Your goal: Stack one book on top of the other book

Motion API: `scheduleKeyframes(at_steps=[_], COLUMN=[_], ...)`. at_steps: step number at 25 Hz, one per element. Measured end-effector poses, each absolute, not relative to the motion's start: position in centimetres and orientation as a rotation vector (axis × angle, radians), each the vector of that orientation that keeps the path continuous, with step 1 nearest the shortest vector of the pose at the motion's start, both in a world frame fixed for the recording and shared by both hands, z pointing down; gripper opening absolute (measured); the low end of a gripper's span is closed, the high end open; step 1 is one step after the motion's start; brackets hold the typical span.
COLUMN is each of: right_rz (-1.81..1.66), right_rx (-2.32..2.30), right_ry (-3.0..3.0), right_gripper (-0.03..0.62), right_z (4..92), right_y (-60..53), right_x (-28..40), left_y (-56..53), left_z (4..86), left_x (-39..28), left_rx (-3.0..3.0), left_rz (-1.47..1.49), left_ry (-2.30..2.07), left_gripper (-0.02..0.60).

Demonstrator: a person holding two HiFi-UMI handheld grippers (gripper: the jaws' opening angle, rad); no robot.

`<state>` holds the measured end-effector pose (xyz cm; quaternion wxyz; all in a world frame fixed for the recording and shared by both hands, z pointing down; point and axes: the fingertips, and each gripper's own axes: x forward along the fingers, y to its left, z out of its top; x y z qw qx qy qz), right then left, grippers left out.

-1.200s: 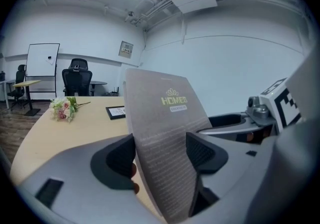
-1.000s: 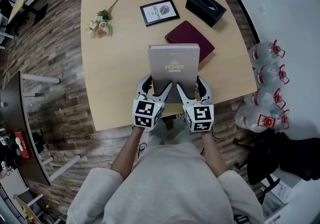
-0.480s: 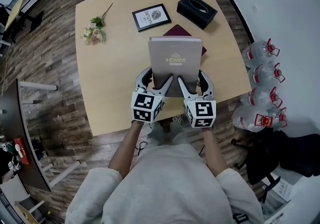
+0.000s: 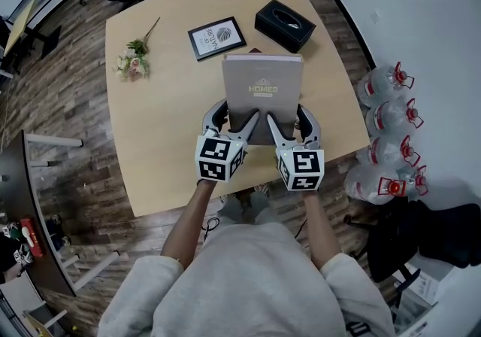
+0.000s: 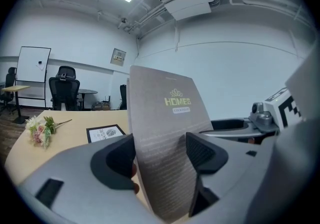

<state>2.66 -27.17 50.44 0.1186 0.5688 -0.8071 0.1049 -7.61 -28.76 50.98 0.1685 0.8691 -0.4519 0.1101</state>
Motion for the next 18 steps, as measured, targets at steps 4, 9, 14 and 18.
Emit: scheduleKeyframes(at_steps=[4, 9, 14, 18], right_rz=[0.331, 0.366, 0.393, 0.416], right_rx=[1.665, 1.654, 1.637, 1.619], right_ry=[-2.356, -2.362, -2.361, -2.36], right_gripper=[0.302, 0.29, 0.288, 0.287], right_z=[50.8, 51.6, 52.5, 53.3], right_y=[-28.7, -30.6, -32.2, -33.3], right_x=[3.6, 4.3, 4.6, 4.7], left_y=[-30.4, -32.2, -33.6, -34.7], left_z=[51.3, 52.2, 53.1, 53.9], left_x=[-6.7, -6.1, -5.8, -5.8], left_rx=[2.465, 2.438, 2.417, 2.399], left_rz=[0.326, 0.335, 0.354, 0.365], left_ry=[-1.275, -1.277, -1.283, -1.285], left_gripper=[0.325, 0.325, 0.325, 0.325])
